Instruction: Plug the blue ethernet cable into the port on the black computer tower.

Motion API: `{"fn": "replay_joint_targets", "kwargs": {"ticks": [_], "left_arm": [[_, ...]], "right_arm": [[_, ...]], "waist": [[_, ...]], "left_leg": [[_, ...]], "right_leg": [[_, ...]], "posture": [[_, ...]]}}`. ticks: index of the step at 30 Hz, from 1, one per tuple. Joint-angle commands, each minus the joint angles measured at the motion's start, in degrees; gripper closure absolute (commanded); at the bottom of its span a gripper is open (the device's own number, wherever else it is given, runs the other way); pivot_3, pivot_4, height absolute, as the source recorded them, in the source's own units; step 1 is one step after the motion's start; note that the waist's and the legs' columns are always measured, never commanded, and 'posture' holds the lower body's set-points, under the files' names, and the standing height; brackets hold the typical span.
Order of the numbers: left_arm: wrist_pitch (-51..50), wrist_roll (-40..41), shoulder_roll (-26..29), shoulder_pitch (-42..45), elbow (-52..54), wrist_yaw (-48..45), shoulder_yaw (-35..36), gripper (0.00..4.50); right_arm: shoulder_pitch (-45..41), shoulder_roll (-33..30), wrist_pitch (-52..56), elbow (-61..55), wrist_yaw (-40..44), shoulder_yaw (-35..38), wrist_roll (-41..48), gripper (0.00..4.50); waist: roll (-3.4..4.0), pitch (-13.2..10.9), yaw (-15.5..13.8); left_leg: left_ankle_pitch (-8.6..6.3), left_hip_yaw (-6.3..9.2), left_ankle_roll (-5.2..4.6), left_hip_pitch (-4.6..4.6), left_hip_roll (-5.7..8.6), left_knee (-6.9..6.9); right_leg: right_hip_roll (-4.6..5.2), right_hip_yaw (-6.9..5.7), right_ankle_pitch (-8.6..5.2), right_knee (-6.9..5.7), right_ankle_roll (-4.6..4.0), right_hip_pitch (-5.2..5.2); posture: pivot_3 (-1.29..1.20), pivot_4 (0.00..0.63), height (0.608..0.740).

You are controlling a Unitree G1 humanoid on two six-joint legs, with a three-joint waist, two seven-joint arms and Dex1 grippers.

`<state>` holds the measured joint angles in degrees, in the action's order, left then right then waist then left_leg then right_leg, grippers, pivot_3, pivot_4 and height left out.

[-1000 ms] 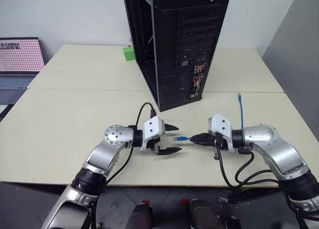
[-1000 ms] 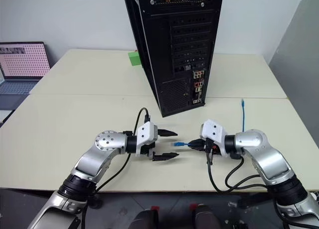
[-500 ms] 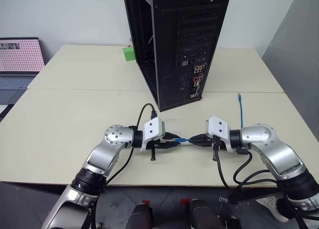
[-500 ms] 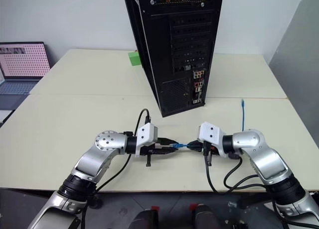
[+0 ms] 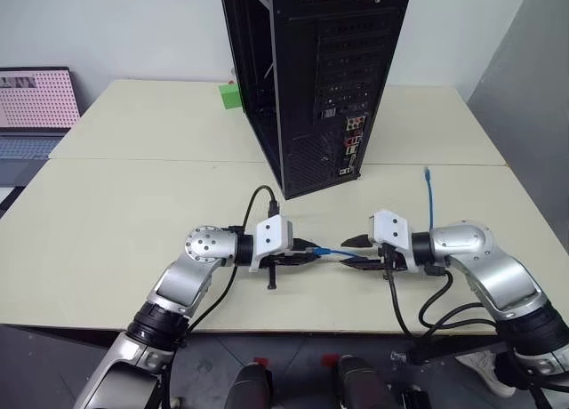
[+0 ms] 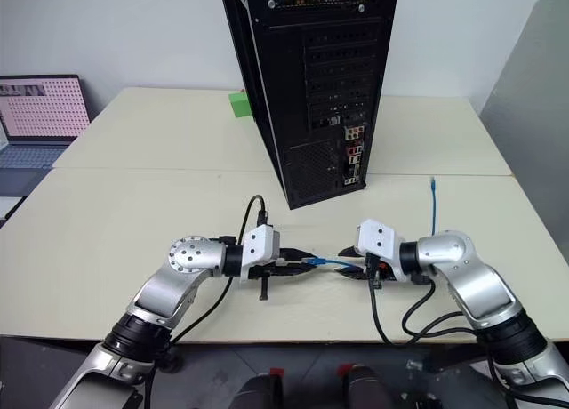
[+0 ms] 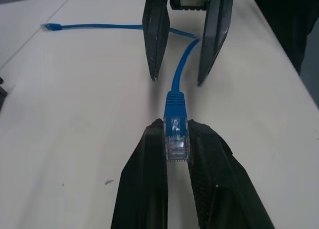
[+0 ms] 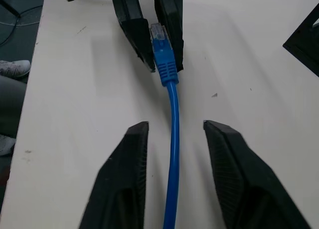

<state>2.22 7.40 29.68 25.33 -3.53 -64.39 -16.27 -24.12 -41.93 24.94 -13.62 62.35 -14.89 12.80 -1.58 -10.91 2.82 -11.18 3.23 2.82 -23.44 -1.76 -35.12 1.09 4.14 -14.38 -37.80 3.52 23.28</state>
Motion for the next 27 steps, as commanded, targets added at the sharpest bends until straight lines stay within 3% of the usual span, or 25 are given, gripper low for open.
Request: {"fn": "replay_joint_targets", "kwargs": {"ticks": [1,4,12,16,27], "left_arm": [[11.85,-3.16,0.36,0.4,-2.47,2.06,1.19,4.2],[25.09,-7.23,-0.05,1.58,-5.97,7.02,2.4,4.2],[58.81,-15.34,1.88,3.51,-15.65,15.53,2.16,4.2],[65.12,-20.34,1.41,4.74,-18.44,21.39,3.38,4.2],[67.52,-27.31,2.6,6.21,-19.91,29.97,2.97,4.2]], "right_arm": [[0.67,-0.98,4.03,-1.61,0.04,4.94,4.14,1.7],[2.38,0.0,9.95,-3.44,-0.65,8.19,9.69,1.04],[2.69,4.55,21.92,-6.78,-5.65,13.05,20.59,1.01],[1.59,6.38,23.61,-6.65,-7.8,13.13,22.46,1.01],[-0.55,9.74,28.33,-7.44,-10.15,12.28,27.97,1.01]], "waist": [[0.0,0.0,-0.05],[0.0,0.0,-0.23],[0.01,0.01,-0.66],[0.01,0.01,-1.05],[0.01,0.01,-0.99]], "left_leg": [[0.0,0.0,0.0,0.0,0.0,0.0],[0.0,0.0,0.0,0.0,0.0,0.0],[0.0,-0.01,0.0,0.0,-0.01,0.0],[0.0,-0.02,0.0,-0.01,0.0,-0.01],[0.0,-0.01,0.0,-0.01,0.0,-0.02]], "right_leg": [[0.0,0.0,0.0,0.0,0.0,0.0],[0.01,0.01,0.01,0.0,-0.01,0.0],[0.01,0.02,0.02,0.0,0.0,0.0],[0.02,0.02,0.03,0.0,0.02,0.0],[0.01,-0.01,0.03,-0.06,0.03,0.0]], "posture": [[0.0,0.15,0.74],[0.0,0.15,0.74],[0.0,0.15,0.74],[0.0,0.15,0.74],[0.0,0.15,0.74]]}}
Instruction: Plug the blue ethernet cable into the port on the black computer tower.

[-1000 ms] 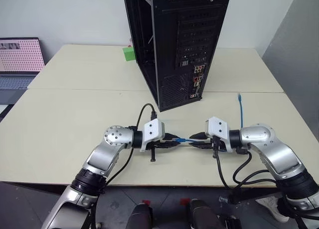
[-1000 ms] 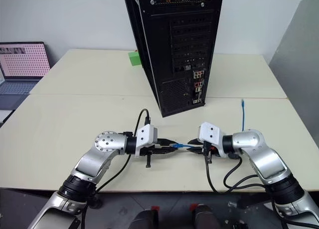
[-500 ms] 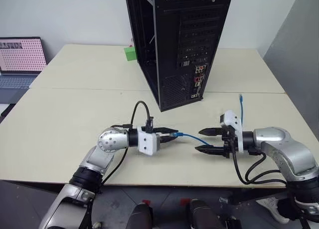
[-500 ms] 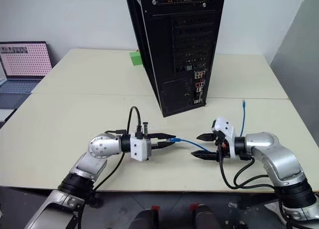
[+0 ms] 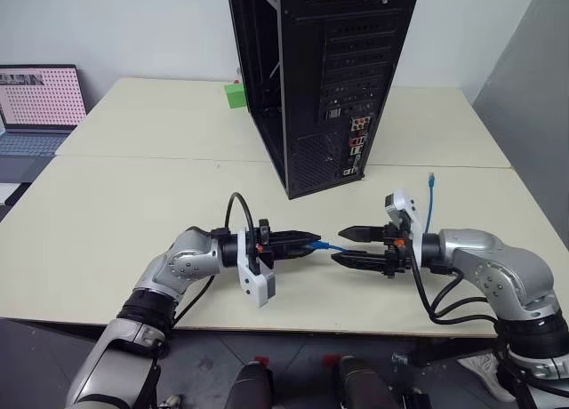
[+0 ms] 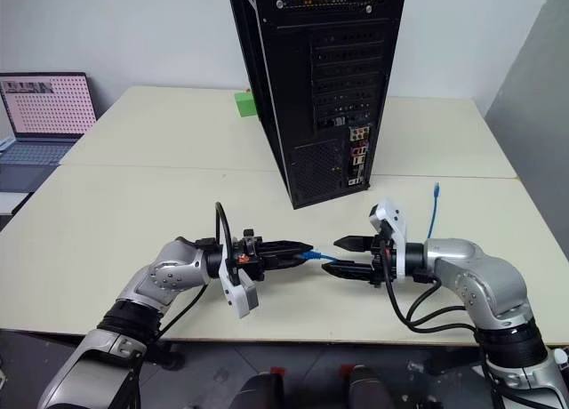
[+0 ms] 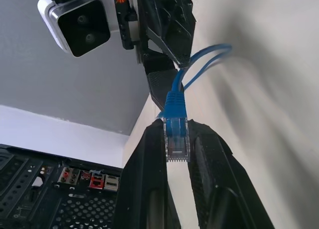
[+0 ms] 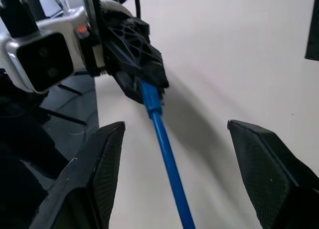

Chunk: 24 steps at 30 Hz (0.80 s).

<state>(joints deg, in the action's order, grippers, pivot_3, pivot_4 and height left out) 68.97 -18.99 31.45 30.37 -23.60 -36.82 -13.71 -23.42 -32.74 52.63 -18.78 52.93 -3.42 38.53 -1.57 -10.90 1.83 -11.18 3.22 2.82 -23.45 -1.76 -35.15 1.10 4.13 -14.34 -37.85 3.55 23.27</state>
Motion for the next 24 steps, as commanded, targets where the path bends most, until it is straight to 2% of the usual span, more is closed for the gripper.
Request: {"fn": "replay_joint_targets", "kwargs": {"ticks": [1,8,9,10,13,22,24], "left_arm": [[0.81,-1.34,0.91,1.25,0.14,2.93,0.33,4.2],[0.46,-3.62,1.39,1.65,0.15,6.25,0.04,4.2],[0.44,-3.81,1.47,1.7,0.16,6.58,-0.08,4.2],[0.32,-3.92,1.52,1.7,0.19,6.91,-0.19,4.2],[-0.17,-4.2,1.52,1.64,0.52,7.66,-0.58,4.2],[-0.86,-4.78,1.06,1.4,1.23,9.34,-1.2,4.2],[-0.97,-5.19,0.98,1.43,1.35,9.68,-1.37,4.2]], "right_arm": [[-1.43,0.81,0.84,-2.3,-0.96,0.76,2.57,1.01],[-2.13,2.33,0.8,-2.41,-2.1,-0.59,2.75,1.01],[-2.27,2.44,0.74,-2.33,-2.25,-0.72,2.63,1.38],[-2.39,2.55,0.72,-2.26,-2.38,-0.82,2.57,1.51],[-2.77,2.78,0.69,-2.06,-2.58,-1.2,2.41,2.32],[-3.67,3.05,0.65,-1.55,-2.79,-1.77,2.27,4.39],[-3.88,3.14,0.74,-1.33,-2.79,-1.75,2.22,4.5]], "waist": [[0.0,0.0,-0.01],[0.0,0.0,-0.02],[0.0,0.0,-0.01],[0.0,0.0,0.0],[0.0,0.0,-0.01],[0.0,0.0,-0.01],[0.01,0.0,0.0]], "left_leg": [[0.0,0.0,0.0,0.0,0.0,0.0],[0.0,0.0,0.0,0.0,0.0,0.0],[0.0,0.0,0.0,0.0,0.0,0.0],[0.0,0.0,0.0,0.0,0.0,0.0],[0.0,0.0,0.0,0.0,0.0,0.0],[0.0,0.0,0.0,0.0,0.0,0.0],[0.0,0.0,0.0,0.0,0.0,0.0]], "right_leg": [[0.0,0.0,0.0,0.0,0.0,0.0],[0.0,0.0,0.0,-0.01,0.0,0.0],[0.0,0.0,0.0,-0.01,0.0,0.0],[0.0,0.0,0.0,-0.01,0.0,0.0],[0.0,-0.01,0.0,-0.01,0.0,0.0],[0.0,-0.01,0.0,-0.01,0.0,0.0],[0.0,-0.01,0.0,-0.01,0.0,0.0]], "posture": [[0.0,0.15,0.74],[0.0,0.15,0.74],[0.0,0.15,0.74],[0.0,0.15,0.74],[0.0,0.15,0.74],[0.0,0.15,0.74],[0.0,0.15,0.74]]}}
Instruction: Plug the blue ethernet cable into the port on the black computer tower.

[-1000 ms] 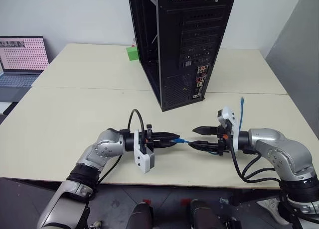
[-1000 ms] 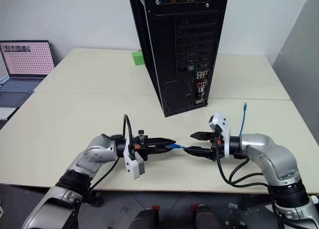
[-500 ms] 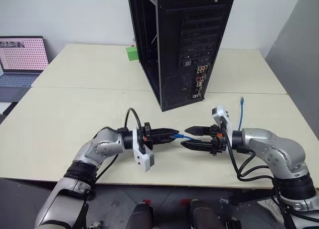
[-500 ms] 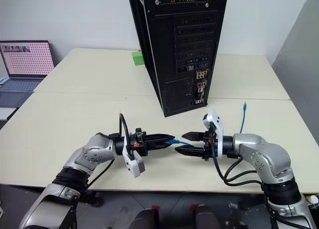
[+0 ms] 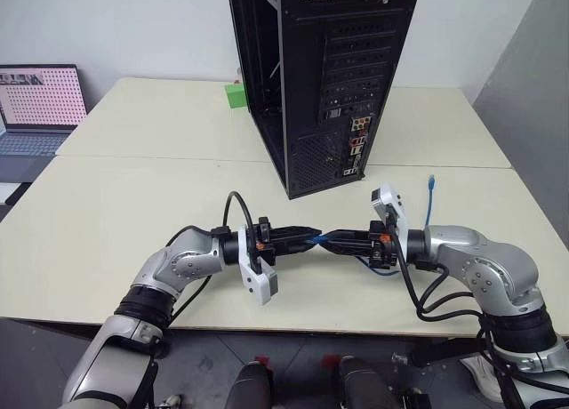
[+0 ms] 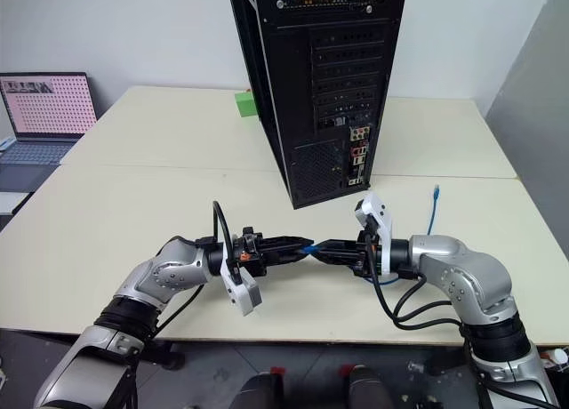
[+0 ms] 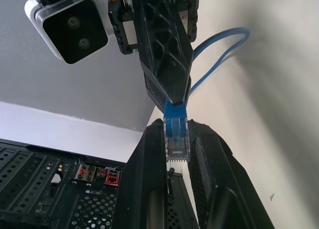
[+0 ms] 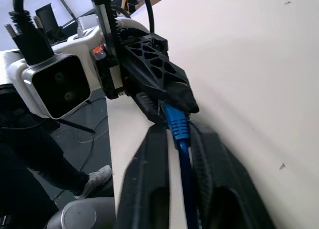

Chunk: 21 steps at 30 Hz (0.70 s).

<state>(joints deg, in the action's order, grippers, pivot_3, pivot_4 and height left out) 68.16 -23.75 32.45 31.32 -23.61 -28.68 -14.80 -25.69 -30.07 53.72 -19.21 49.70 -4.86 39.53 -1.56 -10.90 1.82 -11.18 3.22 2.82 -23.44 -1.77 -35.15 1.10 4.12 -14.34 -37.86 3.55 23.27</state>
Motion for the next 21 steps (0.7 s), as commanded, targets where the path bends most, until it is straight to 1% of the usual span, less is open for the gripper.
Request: {"fn": "replay_joint_targets", "kwargs": {"ticks": [1,7,9,11,12,14,17,18,19,21], "left_arm": [[-0.2,-0.58,-0.05,0.46,1.43,1.71,-0.37,4.2],[-1.49,-0.61,-0.63,0.29,1.26,2.92,-0.73,4.2],[-2.31,0.75,-0.22,0.2,0.83,1.92,-1.68,3.5],[-2.9,1.72,0.04,0.06,0.89,1.39,-2.37,3.4],[-3.15,2.29,0.2,0.0,1.03,1.13,-2.69,3.08],[-5.81,4.99,0.6,-0.41,1.07,-0.68,-3.51,2.65],[-12.34,9.36,0.54,-1.5,1.68,-2.71,-2.66,2.05],[-15.4,10.7,0.61,-2.18,2.59,-3.72,-2.31,1.9],[-19.26,12.72,0.44,-3.19,3.99,-4.82,-1.93,1.62],[-29.37,16.68,-0.76,-5.29,7.88,-6.41,-1.01,1.3]], "right_arm": [[-1.71,0.51,-0.28,-0.81,0.43,-0.3,1.25,4.5],[-2.82,-0.79,0.97,0.79,1.67,-0.58,1.21,4.5],[-3.23,-1.39,1.22,1.33,2.2,-0.82,1.15,4.5],[-3.37,-1.9,1.25,1.63,2.6,-0.9,1.15,4.5],[-3.44,-2.13,1.18,1.81,2.79,-0.91,0.98,4.5],[-3.43,-2.8,0.58,2.15,2.69,-0.61,0.1,4.5],[-2.67,-4.34,-1.2,1.84,2.01,0.25,-1.51,4.5],[-2.26,-4.65,-1.75,1.73,0.62,1.3,-2.11,4.5],[-1.91,-4.83,-2.65,1.57,-1.06,2.42,-3.07,4.5],[-1.9,-4.24,-4.08,1.89,-5.41,4.73,-5.06,4.5]], "waist": [[0.0,0.0,0.01],[0.0,0.0,0.01],[0.0,0.0,0.0],[0.0,0.0,0.0],[0.0,0.0,0.0],[0.0,0.0,-0.01],[0.0,0.0,0.04],[0.0,0.0,0.05],[0.0,0.0,0.05],[0.0,0.0,0.05]], "left_leg": [[0.0,0.0,0.0,0.0,0.0,0.0],[0.0,0.0,0.0,0.0,0.0,0.0],[0.0,0.0,0.0,0.0,0.0,0.0],[0.0,0.0,0.0,0.0,0.0,0.0],[0.0,0.0,0.0,0.0,0.0,0.0],[0.0,0.0,0.0,0.0,0.0,0.0],[0.0,0.0,0.0,0.0,0.0,0.0],[0.0,0.0,0.0,0.0,0.0,0.0],[0.0,0.0,0.0,0.0,0.0,0.0],[0.0,0.0,0.0,0.0,0.0,0.01]], "right_leg": [[0.0,0.0,0.0,0.0,0.0,0.0],[0.0,0.0,0.0,0.0,0.0,0.0],[0.0,-0.01,0.0,0.0,0.0,0.0],[0.0,0.0,0.0,0.01,0.0,0.0],[0.0,0.0,0.0,0.0,0.0,0.0],[0.0,0.0,0.0,0.0,0.0,0.0],[0.0,0.0,0.0,0.0,0.0,0.0],[0.0,0.0,0.0,0.0,0.0,0.0],[0.0,-0.01,-0.01,-0.01,0.0,0.01],[0.0,0.0,-0.01,-0.03,0.0,0.02]], "posture": [[0.0,0.15,0.74],[0.0,0.15,0.74],[0.0,0.15,0.74],[0.0,0.15,0.74],[0.0,0.15,0.74],[0.0,0.15,0.74],[0.0,0.15,0.74],[0.0,0.15,0.74],[0.0,0.15,0.74],[0.0,0.15,0.74]]}}
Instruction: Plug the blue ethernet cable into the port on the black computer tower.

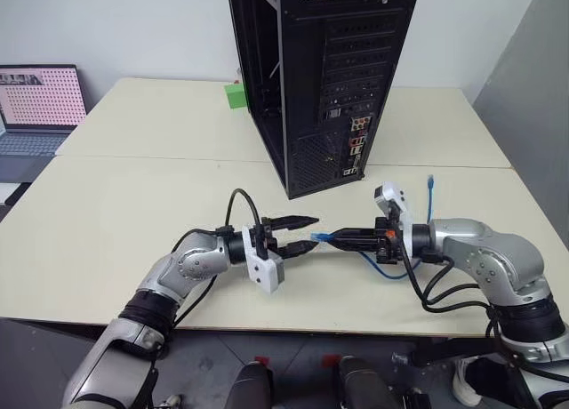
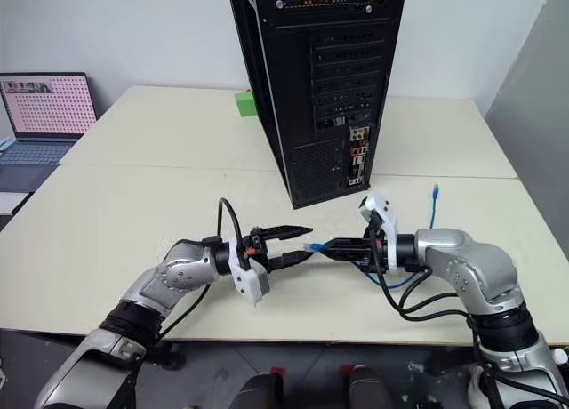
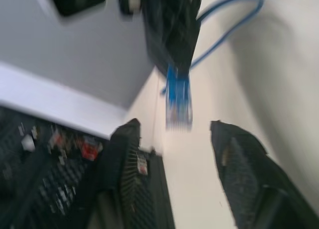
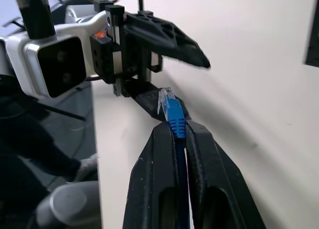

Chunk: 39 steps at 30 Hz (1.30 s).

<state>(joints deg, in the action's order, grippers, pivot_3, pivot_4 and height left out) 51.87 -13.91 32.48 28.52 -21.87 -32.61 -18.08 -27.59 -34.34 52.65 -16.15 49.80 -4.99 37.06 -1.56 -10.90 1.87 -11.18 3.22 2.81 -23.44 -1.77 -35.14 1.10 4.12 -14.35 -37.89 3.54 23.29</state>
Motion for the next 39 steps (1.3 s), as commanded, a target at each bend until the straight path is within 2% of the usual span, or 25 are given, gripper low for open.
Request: {"fn": "replay_joint_targets", "kwargs": {"ticks": [1,2,3,6,7,10,14,17,28,39], "left_arm": [[-18.46,8.4,-1.64,-3.41,8.46,-2.73,2.78,1.1],[-22.33,9.27,-2.16,-4.07,10.38,-2.94,3.16,0.81],[-30.68,10.97,-3.65,-4.81,13.67,-2.76,3.61,0.62],[-54.62,16.93,-9.73,-5.31,22.69,0.92,5.8,0.62],[-59.74,17.64,-11.34,-4.84,24.71,2.05,6.42,0.62],[-71.45,18.46,-15.45,-2.55,28.72,5.57,7.74,0.62],[-80.53,19.83,-19.88,0.49,32.06,9.1,8.69,0.62],[-87.1,16.26,-21.06,2.43,33.6,12.59,7.16,0.62],[-88.95,17.04,-22.46,2.47,35.07,13.48,7.04,0.62],[-89.1,17.1,-22.96,2.2,35.61,13.8,6.8,0.62]], "right_arm": [[-0.17,0.34,-3.86,-1.09,-7.52,5.42,-3.82,4.5],[-0.27,0.58,-4.38,-1.07,-8.8,5.7,-4.61,4.5],[-1.14,1.83,-5.07,-0.43,-12.66,6.08,-6.79,4.5],[-4.0,5.51,-7.34,1.99,-23.38,6.36,-13.71,4.5],[-4.63,6.37,-7.8,2.33,-25.11,6.32,-14.91,4.5],[-6.9,8.99,-8.16,3.8,-28.43,6.56,-16.55,4.5],[-9.52,11.15,-9.15,6.93,-31.12,6.64,-18.45,4.5],[-11.13,12.53,-9.58,9.06,-32.09,6.79,-19.13,4.5],[-15.1,16.4,-12.69,15.14,-34.13,7.16,-21.24,4.5],[-16.91,17.72,-14.82,18.83,-35.47,7.42,-22.82,4.5]], "waist": [[0.0,0.0,0.01],[0.0,0.0,0.02],[0.0,0.0,0.0],[0.0,0.0,0.09],[0.0,0.0,0.1],[0.0,0.0,0.13],[0.0,0.0,0.22],[0.0,0.0,0.12],[0.0,0.0,0.14],[0.0,0.0,0.13]], "left_leg": [[0.0,-0.01,0.0,-0.01,0.0,0.0],[0.0,-0.01,0.0,-0.01,0.0,0.0],[0.0,-0.01,0.0,-0.01,0.0,0.0],[0.0,0.01,0.0,-0.01,0.01,-0.01],[0.0,0.03,0.0,-0.01,0.01,-0.04],[0.0,0.05,0.0,-0.02,0.01,-0.03],[0.0,0.07,0.0,-0.02,0.01,-0.01],[0.0,0.07,0.0,-0.03,0.02,-0.02],[0.0,0.07,0.0,-0.03,0.02,-0.01],[0.0,0.06,0.0,-0.05,0.02,-0.01]], "right_leg": [[0.0,0.01,0.0,0.01,0.0,0.01],[0.0,0.01,0.0,0.01,0.0,0.01],[0.01,0.01,0.0,-0.02,0.0,0.01],[-0.01,0.0,0.0,-0.06,0.01,0.02],[-0.01,-0.01,0.0,-0.07,0.01,0.03],[-0.04,-0.01,-0.01,-0.05,0.01,0.03],[-0.05,0.0,-0.01,-0.04,-0.01,0.03],[-0.04,0.0,0.0,-0.02,-0.01,0.03],[-0.04,0.01,0.0,-0.01,-0.02,0.03],[-0.04,0.01,0.0,0.01,-0.02,0.03]], "posture": [[0.0,0.15,0.74],[0.0,0.15,0.74],[0.0,0.15,0.74],[0.0,0.15,0.74],[0.0,0.15,0.74],[0.0,0.15,0.74],[0.0,0.15,0.74],[0.0,0.15,0.74],[0.0,0.15,0.74],[0.0,0.15,0.74]]}}
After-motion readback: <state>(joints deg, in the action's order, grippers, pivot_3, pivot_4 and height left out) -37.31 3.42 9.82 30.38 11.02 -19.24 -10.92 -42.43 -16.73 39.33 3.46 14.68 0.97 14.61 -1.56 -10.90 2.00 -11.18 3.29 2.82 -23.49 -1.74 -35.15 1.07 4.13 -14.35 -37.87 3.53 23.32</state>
